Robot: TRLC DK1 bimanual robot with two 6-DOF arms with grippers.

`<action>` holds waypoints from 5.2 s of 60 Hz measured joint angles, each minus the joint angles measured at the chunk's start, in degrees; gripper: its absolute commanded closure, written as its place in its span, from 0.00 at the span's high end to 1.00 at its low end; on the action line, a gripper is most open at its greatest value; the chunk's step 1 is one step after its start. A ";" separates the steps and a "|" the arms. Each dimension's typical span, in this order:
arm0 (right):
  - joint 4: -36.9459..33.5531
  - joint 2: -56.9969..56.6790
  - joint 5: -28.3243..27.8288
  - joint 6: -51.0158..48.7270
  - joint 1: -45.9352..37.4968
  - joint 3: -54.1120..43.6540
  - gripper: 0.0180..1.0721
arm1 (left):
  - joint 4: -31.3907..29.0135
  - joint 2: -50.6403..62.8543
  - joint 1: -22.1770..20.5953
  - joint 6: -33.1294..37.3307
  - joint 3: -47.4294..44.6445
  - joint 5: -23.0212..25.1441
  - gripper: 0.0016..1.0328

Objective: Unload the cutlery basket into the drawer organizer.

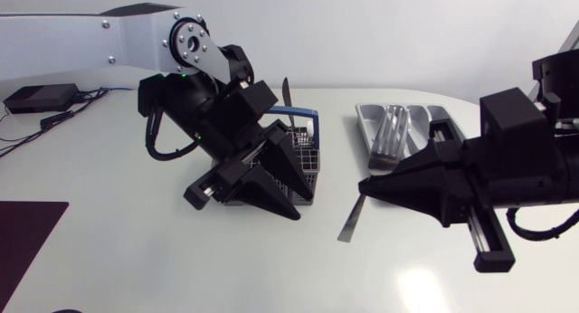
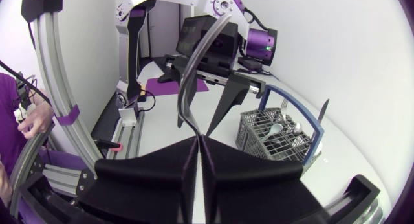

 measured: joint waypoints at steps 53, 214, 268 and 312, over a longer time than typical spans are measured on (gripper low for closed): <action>12.98 18.05 38.86 14.64 -10.03 8.46 0.06 | 41.81 -3.74 -3.89 -44.00 -10.82 -36.59 0.65; 10.67 62.95 76.26 32.24 -13.42 46.97 0.80 | 51.95 -24.17 -4.85 -50.84 -25.07 -60.83 0.78; 16.74 8.66 44.76 23.61 1.31 -0.72 0.82 | 63.78 -15.61 -2.73 -52.30 -28.06 -61.46 0.92; 15.87 3.54 43.21 21.22 2.82 -4.94 0.82 | 62.62 -8.46 -2.62 -55.32 -21.90 -67.47 0.66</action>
